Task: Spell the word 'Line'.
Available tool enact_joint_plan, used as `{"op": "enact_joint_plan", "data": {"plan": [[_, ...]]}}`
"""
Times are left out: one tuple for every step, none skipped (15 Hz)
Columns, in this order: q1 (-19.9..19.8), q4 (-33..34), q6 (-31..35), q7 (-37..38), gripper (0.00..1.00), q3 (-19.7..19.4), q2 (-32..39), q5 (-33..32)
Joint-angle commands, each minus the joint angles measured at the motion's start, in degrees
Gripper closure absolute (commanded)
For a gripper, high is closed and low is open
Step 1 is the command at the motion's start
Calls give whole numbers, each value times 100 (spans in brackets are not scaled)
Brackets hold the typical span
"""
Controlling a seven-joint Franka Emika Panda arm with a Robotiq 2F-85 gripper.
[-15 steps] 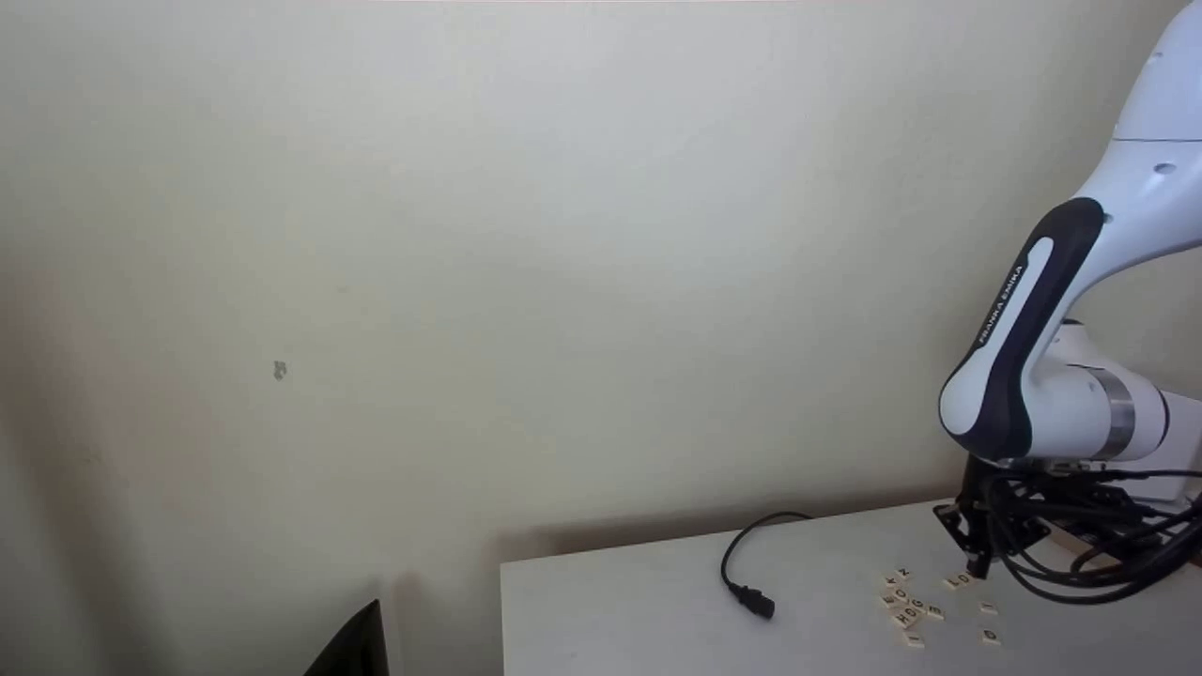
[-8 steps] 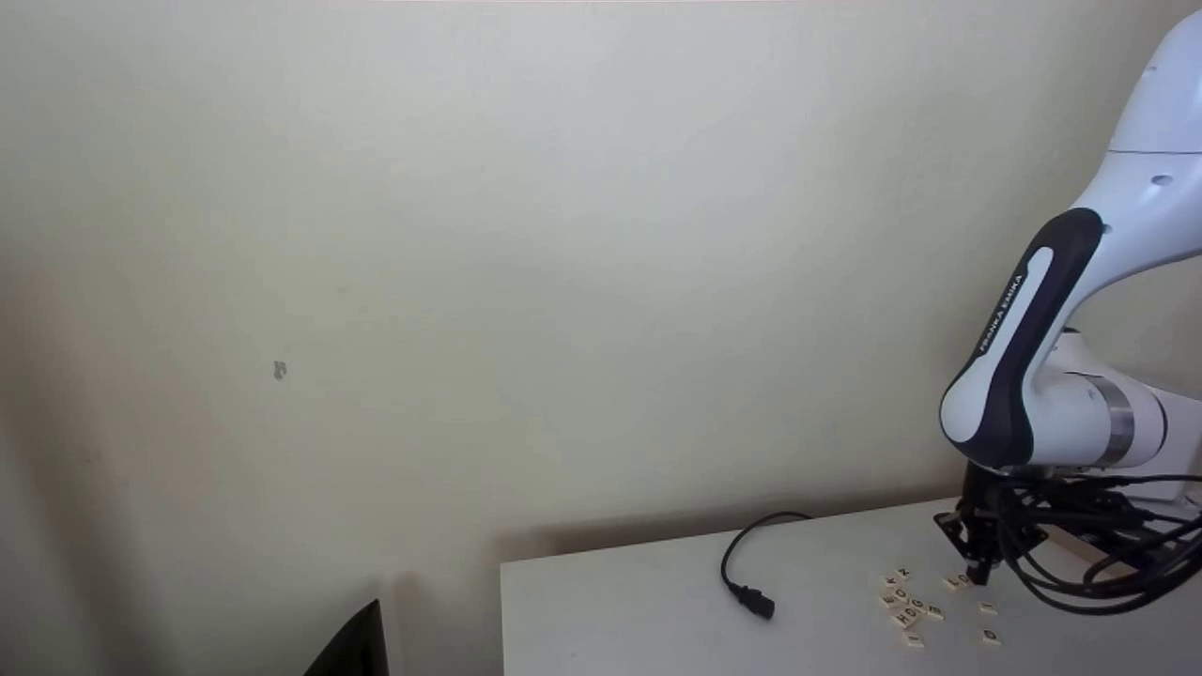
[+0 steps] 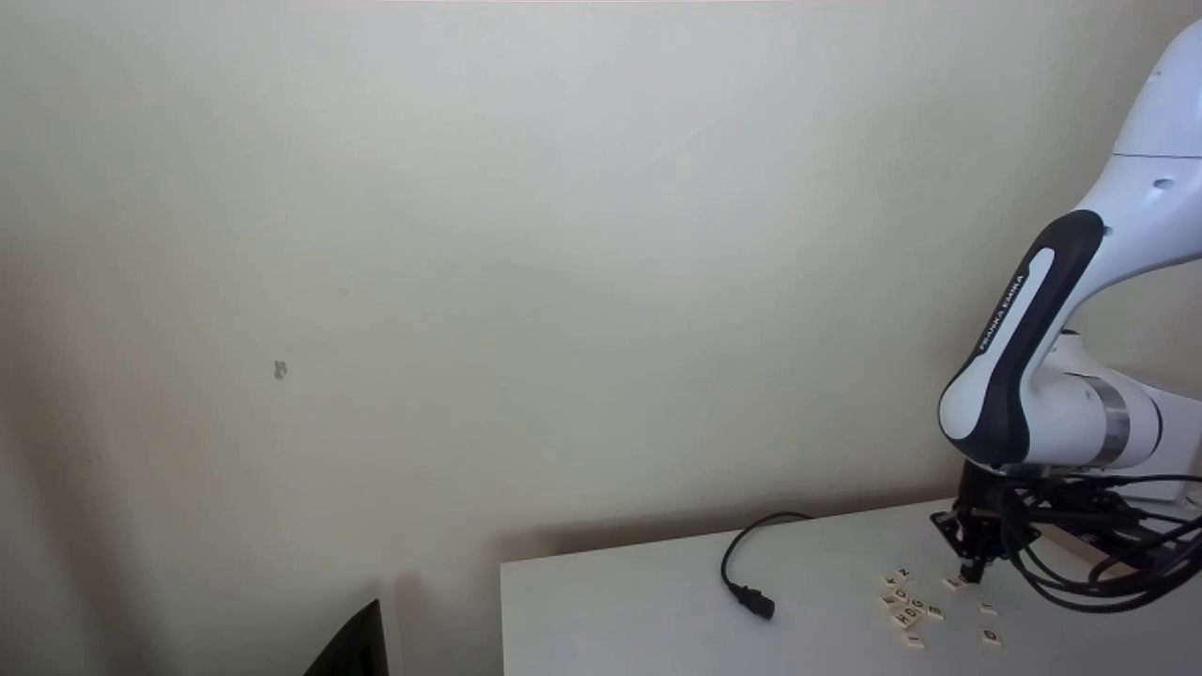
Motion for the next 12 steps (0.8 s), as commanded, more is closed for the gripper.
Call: {"op": "enact_joint_plan", "data": {"plan": [[-234, 172, -61, -167, 100, 142, 144, -191], [-253, 182, -66, -199, 100, 156, 156, -209], [-276, 195, -71, -233, 100, 171, 173, -229], [-295, 213, -70, -265, 100, 185, 196, -246], [-323, 220, -60, -303, 100, 211, 208, -258], [-336, 218, -60, -331, 100, 220, 197, -265], [-357, 194, -54, -369, 100, 239, 168, -275], [-360, 212, -51, -386, 100, 241, 189, -285], [-364, 208, -43, -403, 100, 244, 189, -297], [-355, 204, -43, -412, 100, 231, 185, -313], [-337, 203, -46, -413, 100, 210, 183, -331], [-307, 194, -49, -397, 100, 178, 171, -345]]}}
